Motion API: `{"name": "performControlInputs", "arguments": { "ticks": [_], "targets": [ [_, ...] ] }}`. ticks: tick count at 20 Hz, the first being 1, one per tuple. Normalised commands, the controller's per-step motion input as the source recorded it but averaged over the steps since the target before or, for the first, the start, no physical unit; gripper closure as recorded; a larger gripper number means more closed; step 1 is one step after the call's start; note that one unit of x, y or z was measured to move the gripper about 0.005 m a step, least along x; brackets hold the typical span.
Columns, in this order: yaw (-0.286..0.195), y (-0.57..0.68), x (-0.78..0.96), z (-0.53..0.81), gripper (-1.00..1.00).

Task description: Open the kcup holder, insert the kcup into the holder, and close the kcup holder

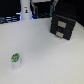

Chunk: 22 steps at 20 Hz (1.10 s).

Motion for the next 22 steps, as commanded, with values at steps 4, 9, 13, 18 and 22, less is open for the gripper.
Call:
{"name": "performControlInputs", "arguments": {
  "ticks": [4,9,13,18,22],
  "targets": [
    [-0.077,0.21,-0.03,0.12,1.00],
    [-0.154,0.53,-0.30,0.18,-1.00],
    [-0.176,0.61,-0.36,0.10,-1.00],
    [-0.186,0.60,-0.39,0.01,-1.00],
    [-0.179,0.65,-0.39,-0.01,-1.00]
  ]
}}
